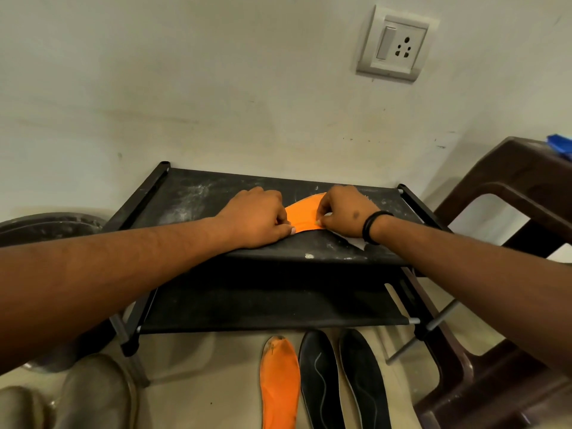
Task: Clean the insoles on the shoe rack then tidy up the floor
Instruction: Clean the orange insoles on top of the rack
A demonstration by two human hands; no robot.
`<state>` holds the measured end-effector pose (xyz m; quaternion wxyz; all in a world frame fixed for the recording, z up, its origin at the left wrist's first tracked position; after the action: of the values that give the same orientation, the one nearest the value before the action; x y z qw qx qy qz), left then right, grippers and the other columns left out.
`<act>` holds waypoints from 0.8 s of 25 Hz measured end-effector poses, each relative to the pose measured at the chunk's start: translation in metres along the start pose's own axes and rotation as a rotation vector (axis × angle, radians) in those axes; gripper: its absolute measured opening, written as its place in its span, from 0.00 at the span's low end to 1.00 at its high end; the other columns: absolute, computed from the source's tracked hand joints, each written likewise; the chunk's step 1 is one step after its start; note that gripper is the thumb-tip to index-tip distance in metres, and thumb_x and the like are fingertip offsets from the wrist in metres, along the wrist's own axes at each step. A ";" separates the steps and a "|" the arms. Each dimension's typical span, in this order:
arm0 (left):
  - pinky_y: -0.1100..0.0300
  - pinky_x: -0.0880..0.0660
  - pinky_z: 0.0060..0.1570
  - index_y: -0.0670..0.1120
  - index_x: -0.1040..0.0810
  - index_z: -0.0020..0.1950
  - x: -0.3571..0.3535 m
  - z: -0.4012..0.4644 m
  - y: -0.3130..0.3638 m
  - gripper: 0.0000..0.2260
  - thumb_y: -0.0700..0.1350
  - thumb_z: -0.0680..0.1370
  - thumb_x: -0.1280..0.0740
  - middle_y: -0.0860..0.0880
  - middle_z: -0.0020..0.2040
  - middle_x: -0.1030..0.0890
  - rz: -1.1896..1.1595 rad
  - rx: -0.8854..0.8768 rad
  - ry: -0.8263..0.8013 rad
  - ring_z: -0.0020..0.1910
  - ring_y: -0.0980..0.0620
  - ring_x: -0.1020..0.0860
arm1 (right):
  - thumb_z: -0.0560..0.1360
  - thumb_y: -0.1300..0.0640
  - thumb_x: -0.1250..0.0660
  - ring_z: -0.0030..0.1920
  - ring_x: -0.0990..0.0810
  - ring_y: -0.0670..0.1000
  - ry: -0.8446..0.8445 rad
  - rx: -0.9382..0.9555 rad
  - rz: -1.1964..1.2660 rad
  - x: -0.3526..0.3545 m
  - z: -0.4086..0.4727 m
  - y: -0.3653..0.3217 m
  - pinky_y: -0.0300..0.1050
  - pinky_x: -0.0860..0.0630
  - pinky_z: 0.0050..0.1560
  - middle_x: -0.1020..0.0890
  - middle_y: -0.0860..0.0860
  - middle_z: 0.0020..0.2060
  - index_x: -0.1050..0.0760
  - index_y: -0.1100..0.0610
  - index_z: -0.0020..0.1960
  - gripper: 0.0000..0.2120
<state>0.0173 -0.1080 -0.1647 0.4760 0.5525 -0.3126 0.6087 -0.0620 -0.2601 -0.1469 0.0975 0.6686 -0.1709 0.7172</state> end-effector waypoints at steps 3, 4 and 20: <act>0.52 0.27 0.52 0.53 0.14 0.53 0.001 -0.001 -0.002 0.17 0.62 0.79 0.35 0.54 0.53 0.24 -0.022 0.009 0.001 0.53 0.51 0.27 | 0.73 0.58 0.33 0.45 0.18 0.56 0.056 -0.104 -0.016 0.002 0.011 0.007 0.55 0.19 0.50 0.16 0.55 0.46 0.18 0.57 0.48 0.07; 0.51 0.27 0.54 0.53 0.14 0.53 0.001 -0.001 -0.002 0.16 0.62 0.79 0.35 0.54 0.54 0.24 -0.036 0.012 0.001 0.53 0.51 0.27 | 0.73 0.59 0.33 0.46 0.18 0.56 0.064 -0.103 0.017 0.000 0.012 0.003 0.55 0.19 0.51 0.16 0.55 0.47 0.18 0.57 0.48 0.07; 0.55 0.24 0.43 0.52 0.15 0.47 0.005 0.000 -0.013 0.21 0.68 0.70 0.31 0.53 0.40 0.17 -0.006 0.135 0.110 0.40 0.54 0.21 | 0.73 0.62 0.32 0.48 0.19 0.53 -0.063 0.130 0.132 -0.011 0.007 -0.050 0.52 0.20 0.53 0.17 0.52 0.45 0.18 0.57 0.47 0.06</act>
<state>0.0294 -0.1025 -0.1613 0.4558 0.5499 -0.2427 0.6564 -0.0358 -0.2153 -0.1515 0.0011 0.6829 -0.1707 0.7103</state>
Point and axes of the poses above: each hand's wrist, its own z-axis towards the middle knuckle, its own x-axis out of the back of the hand, y = z × x, the point moved 5 cm from there along z, towards the middle knuckle
